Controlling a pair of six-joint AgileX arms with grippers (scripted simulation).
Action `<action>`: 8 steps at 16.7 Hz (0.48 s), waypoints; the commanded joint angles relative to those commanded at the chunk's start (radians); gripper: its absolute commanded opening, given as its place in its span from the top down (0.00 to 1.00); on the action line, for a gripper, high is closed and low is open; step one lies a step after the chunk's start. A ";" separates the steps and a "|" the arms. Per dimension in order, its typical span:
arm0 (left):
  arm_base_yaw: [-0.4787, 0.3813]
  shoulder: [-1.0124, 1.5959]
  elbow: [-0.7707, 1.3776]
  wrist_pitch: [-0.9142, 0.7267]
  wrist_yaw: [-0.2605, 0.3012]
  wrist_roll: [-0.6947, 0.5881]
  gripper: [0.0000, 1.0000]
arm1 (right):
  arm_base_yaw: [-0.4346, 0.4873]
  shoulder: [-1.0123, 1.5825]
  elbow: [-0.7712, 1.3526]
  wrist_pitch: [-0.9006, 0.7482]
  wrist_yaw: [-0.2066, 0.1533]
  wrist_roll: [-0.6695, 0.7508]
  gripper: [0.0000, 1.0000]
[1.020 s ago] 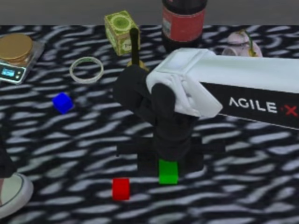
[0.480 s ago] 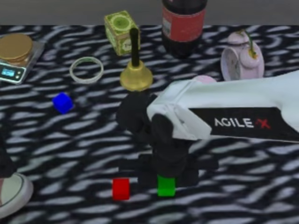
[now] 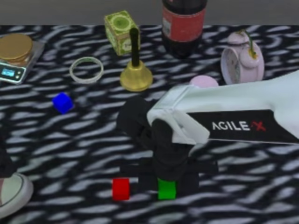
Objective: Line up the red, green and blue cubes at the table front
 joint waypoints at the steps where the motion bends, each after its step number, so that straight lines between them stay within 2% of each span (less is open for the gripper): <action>1: 0.000 0.000 0.000 0.000 0.000 0.000 0.00 | 0.000 0.000 0.000 0.000 0.000 0.000 0.70; 8: 0.000 0.000 0.000 0.000 0.000 0.000 0.00 | 0.000 0.000 0.000 0.000 0.000 0.000 0.17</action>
